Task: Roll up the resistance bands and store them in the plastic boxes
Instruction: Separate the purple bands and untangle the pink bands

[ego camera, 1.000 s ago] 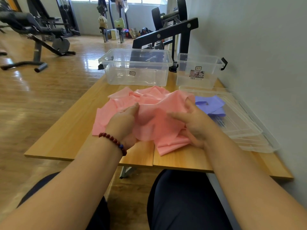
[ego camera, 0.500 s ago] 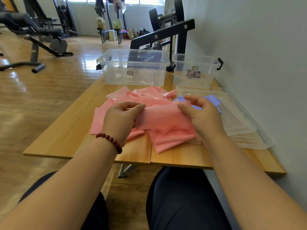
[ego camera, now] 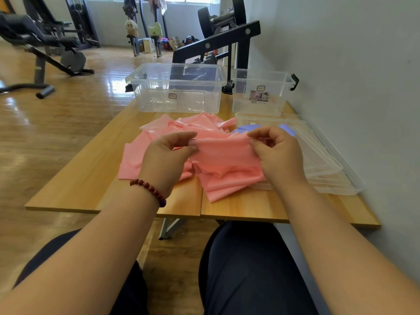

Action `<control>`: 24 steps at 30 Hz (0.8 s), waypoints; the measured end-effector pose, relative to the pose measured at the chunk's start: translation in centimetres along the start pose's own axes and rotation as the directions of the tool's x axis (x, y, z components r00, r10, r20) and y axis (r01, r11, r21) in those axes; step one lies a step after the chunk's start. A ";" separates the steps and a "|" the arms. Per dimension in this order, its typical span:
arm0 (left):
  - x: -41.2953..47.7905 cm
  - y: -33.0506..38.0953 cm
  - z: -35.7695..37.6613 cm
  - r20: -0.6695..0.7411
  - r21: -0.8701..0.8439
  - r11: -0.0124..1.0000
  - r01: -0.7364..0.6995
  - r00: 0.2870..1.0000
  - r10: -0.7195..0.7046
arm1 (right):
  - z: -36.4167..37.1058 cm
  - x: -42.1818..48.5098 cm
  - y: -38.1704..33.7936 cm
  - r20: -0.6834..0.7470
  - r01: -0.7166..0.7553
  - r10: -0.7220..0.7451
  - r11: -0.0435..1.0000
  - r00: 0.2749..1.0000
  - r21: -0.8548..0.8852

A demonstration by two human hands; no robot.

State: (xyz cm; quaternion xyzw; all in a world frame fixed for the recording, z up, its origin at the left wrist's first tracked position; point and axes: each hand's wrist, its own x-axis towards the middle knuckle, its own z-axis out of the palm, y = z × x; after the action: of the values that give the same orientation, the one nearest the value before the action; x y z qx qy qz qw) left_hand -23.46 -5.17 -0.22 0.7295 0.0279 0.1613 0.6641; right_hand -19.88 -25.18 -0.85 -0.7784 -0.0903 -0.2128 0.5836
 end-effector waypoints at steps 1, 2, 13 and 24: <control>-0.1 -0.1 0.1 -0.006 -0.021 1.000 0.000 1.000 0.000 | 0.0 0.0 0.2 -0.017 0.006 -0.006 1.000 1.000 -0.020; -0.1 -0.2 0.2 -0.010 -0.019 1.000 -0.006 1.000 0.006 | -0.1 -0.1 0.3 -0.035 0.014 -0.016 0.999 0.999 -0.046; 0.1 -0.6 0.7 -0.061 0.196 0.979 -0.053 0.996 0.066 | -1.3 0.1 0.6 0.006 -0.018 0.018 1.000 1.000 0.013; -0.4 -0.3 1.8 0.108 -0.150 0.964 0.218 0.973 -0.203 | -0.6 -0.4 0.5 -0.066 0.005 -0.007 1.000 0.998 -0.028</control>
State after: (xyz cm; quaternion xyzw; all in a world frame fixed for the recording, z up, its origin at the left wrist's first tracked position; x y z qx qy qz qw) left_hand -23.24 -6.97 -0.73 0.6731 0.0618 0.0579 0.7347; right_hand -20.17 -25.91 -1.36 -0.7788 -0.0703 -0.2415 0.5746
